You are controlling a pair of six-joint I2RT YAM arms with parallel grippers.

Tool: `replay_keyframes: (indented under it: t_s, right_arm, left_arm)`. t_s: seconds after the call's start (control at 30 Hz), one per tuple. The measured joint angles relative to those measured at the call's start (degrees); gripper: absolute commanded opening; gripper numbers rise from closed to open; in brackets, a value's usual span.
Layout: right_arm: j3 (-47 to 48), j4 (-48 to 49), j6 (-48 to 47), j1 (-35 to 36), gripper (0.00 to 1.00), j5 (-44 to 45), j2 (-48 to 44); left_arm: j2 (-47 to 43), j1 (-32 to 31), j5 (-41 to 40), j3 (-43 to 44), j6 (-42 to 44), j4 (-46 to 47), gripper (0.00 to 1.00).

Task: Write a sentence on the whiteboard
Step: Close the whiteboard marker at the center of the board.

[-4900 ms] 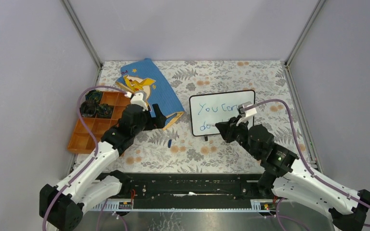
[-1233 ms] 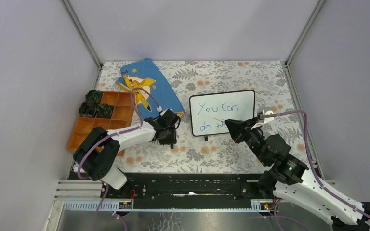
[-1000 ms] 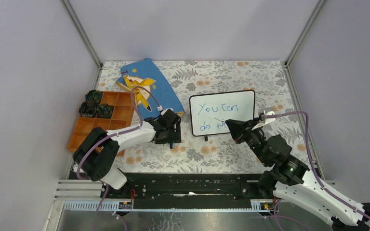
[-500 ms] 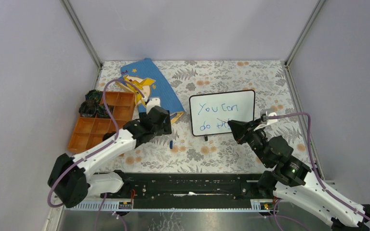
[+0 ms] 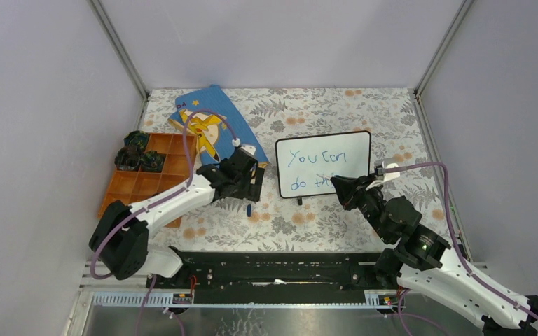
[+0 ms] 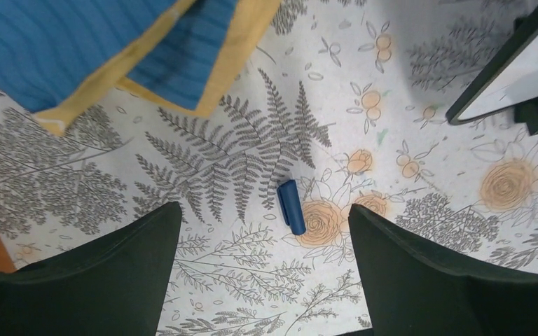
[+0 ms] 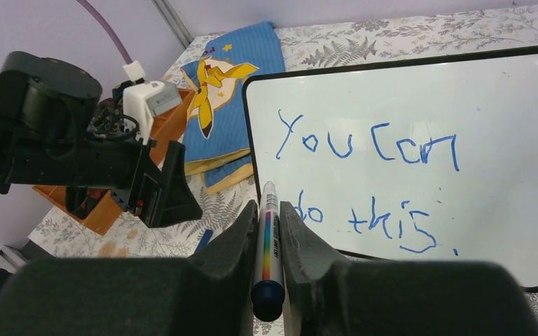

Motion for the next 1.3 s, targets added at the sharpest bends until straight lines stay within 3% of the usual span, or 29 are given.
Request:
replay_keyframes:
  t_s: [0.63, 0.93, 1.3]
  right_arm:
    - [0.00, -0.02, 0.13, 0.00, 0.00, -0.11, 1.16]
    - [-0.09, 0.02, 0.33, 0.00, 0.00, -0.13, 1.18]
    - [-0.09, 0.02, 0.31, 0.00, 0.00, -0.11, 1.16]
  left_arm:
    - [5.51, 0.04, 5.49, -3.34, -9.51, -0.13, 0.93]
    - [8.02, -0.31, 6.21, -4.42, -11.37, 0.44, 0.65]
    - [12.48, -0.35, 5.40, -2.40, -11.28, 0.44, 0.57]
